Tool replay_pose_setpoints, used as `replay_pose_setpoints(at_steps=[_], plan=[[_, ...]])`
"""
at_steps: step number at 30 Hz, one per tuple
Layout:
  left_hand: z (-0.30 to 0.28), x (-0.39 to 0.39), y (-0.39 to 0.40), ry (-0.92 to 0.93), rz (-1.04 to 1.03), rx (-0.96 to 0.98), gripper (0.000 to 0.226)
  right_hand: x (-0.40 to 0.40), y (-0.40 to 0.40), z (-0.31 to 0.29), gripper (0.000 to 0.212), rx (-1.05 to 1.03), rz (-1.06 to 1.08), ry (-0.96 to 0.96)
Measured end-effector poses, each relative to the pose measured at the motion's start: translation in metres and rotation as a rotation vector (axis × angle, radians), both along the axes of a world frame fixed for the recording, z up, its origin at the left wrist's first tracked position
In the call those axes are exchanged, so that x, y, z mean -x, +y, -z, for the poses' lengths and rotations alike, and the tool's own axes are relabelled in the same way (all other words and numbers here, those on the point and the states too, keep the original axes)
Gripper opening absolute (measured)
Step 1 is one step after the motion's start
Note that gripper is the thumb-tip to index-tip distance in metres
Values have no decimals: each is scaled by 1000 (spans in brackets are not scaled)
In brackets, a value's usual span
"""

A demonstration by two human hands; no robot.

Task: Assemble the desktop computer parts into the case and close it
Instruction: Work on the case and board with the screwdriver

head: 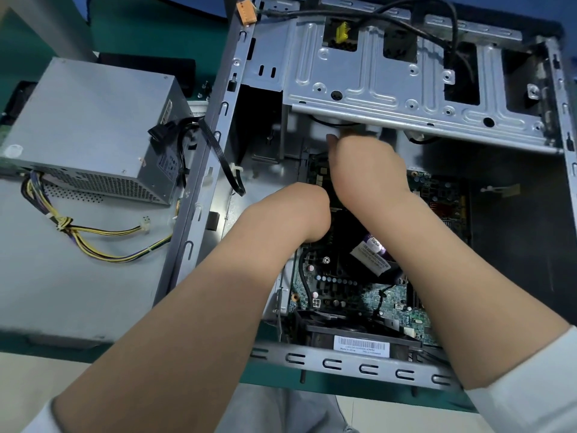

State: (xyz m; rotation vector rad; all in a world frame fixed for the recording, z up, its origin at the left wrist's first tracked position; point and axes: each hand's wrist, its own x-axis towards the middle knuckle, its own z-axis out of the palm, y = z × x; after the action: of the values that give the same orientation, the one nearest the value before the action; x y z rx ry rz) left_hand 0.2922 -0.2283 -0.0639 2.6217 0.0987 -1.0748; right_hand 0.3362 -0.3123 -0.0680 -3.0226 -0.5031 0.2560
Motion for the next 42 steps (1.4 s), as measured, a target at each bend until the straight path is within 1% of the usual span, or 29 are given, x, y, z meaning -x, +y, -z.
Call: replay_pose_setpoints(at_steps=[3,5,7,8,9,11,14,17,19,21,23,24,27,31,34,35,38,40,42], plan=[[3,1,0,-18,-45,25,31,2,-1,-5,14,-42,36,130],[6,2,1,-25,-96,28,35,7,1,-8,3,-51,63,203],[5,1,2,-23,-80,11,37,9,3,-10,6,-43,51,183],[5,1,1,-16,-61,5,36,9,3,-9,3,-28,32,140],[5,0,0,2,-25,-1,35,8,3,-9,5,-10,6,90],[5,-1,0,11,17,-15,32,4,4,-5,17,4,-19,7],[3,-3,-1,42,105,-51,33,4,6,0,37,-33,-19,-61],[5,-4,-2,46,124,-45,34,5,7,2,45,-37,-15,-68],[6,-3,-1,20,121,-31,33,5,6,2,42,-45,8,-18],[6,-3,0,-9,126,-24,33,4,4,0,28,-103,64,82],[6,-2,0,-25,134,-21,33,5,4,-1,22,-167,129,167],[7,-2,0,-25,130,-17,33,6,4,0,21,-183,145,173],[8,-2,-1,-20,87,6,34,5,5,4,18,-189,142,87],[9,-1,1,-39,5,25,29,2,1,5,29,-166,161,35],[9,-1,1,-43,-2,30,30,3,2,5,37,-138,143,97],[9,-1,1,-38,12,28,31,4,3,5,36,-145,144,135],[9,-2,0,-27,73,21,35,6,2,2,24,-176,165,202],[10,-2,1,-32,67,25,35,6,2,2,18,-154,149,178],[11,-1,2,-34,42,33,34,6,2,4,12,-133,121,115]])
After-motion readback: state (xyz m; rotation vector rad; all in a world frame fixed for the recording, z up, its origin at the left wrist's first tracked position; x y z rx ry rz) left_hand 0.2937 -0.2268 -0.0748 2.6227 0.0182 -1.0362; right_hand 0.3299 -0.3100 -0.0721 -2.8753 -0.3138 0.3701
